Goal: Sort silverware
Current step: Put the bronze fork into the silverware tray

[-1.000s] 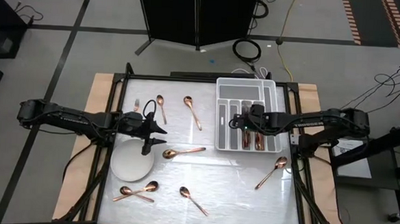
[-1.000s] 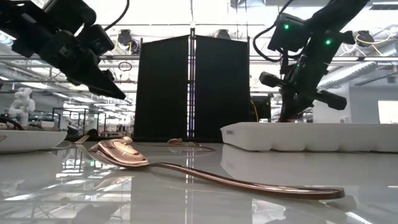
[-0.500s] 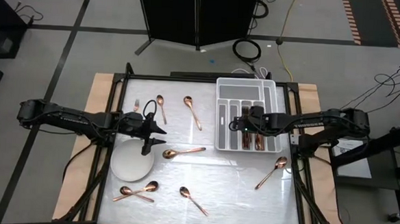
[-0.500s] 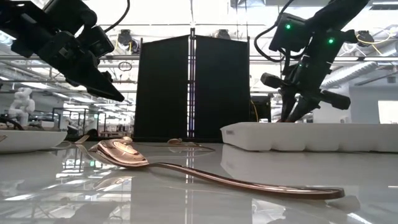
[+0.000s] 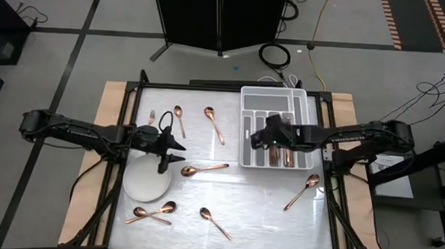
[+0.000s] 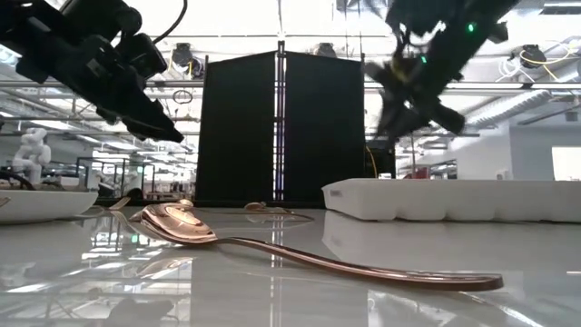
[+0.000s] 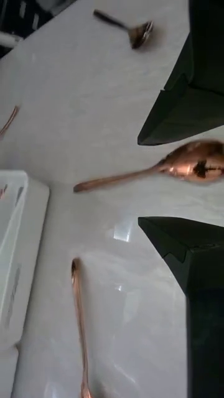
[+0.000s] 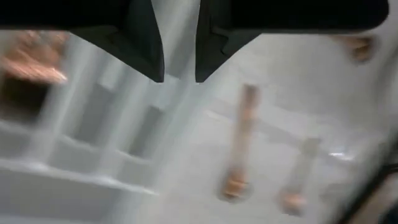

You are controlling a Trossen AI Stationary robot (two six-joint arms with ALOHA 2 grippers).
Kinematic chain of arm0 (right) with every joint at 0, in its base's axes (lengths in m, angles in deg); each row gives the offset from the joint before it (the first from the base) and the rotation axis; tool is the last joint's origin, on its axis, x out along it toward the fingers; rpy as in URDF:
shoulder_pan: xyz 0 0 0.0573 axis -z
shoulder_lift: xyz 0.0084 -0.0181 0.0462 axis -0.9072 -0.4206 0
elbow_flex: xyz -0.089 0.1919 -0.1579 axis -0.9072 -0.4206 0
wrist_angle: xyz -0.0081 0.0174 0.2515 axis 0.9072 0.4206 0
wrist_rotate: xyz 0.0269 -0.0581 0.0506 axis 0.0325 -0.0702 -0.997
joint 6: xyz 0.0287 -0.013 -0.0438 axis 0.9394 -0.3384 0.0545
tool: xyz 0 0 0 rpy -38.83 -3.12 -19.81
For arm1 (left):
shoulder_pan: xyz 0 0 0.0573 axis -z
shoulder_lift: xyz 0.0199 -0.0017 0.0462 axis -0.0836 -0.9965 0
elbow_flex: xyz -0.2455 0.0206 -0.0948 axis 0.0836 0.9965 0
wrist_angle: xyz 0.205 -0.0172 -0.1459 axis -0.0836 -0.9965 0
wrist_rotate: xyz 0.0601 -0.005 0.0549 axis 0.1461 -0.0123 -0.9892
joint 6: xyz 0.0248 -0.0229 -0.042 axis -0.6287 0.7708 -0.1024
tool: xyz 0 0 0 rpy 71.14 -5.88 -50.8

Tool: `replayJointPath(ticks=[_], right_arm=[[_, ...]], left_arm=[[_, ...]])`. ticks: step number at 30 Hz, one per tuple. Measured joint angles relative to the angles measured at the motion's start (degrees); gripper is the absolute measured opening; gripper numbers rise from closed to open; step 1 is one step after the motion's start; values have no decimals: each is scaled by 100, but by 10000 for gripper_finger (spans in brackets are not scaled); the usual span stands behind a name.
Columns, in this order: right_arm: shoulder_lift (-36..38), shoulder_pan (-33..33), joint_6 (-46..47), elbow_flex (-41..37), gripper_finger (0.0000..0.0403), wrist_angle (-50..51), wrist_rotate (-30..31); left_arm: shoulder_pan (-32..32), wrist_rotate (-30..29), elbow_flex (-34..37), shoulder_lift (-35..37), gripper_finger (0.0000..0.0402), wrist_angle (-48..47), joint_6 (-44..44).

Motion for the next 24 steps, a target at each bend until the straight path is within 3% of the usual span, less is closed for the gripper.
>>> replayJointPath(ticks=[6,10,12,15,18,22,24], right_arm=[[-55,-693,-1367,14,80,-1341,53],[-340,-1117,-1985,14,80,-2014,364],[-530,-1255,-2270,14,80,-2305,538],[-784,-1317,-2866,12,80,-2655,584],[-804,-1309,-3052,9,80,-2839,591],[-749,-1295,-3026,3,80,-3145,589],[-714,-1310,-2891,4,80,-3460,585]], left_arm=[[149,-274,0,0,196,-475,1276],[554,494,0,-2,196,-417,1331],[899,471,-72,-2,196,-438,1511],[1178,-170,-457,-2,196,-1007,2044],[1130,-912,-1104,-4,196,-2336,2507],[778,-2469,-1990,-51,196,-4244,2831],[398,-2889,-2240,-115,196,-4942,2826]])
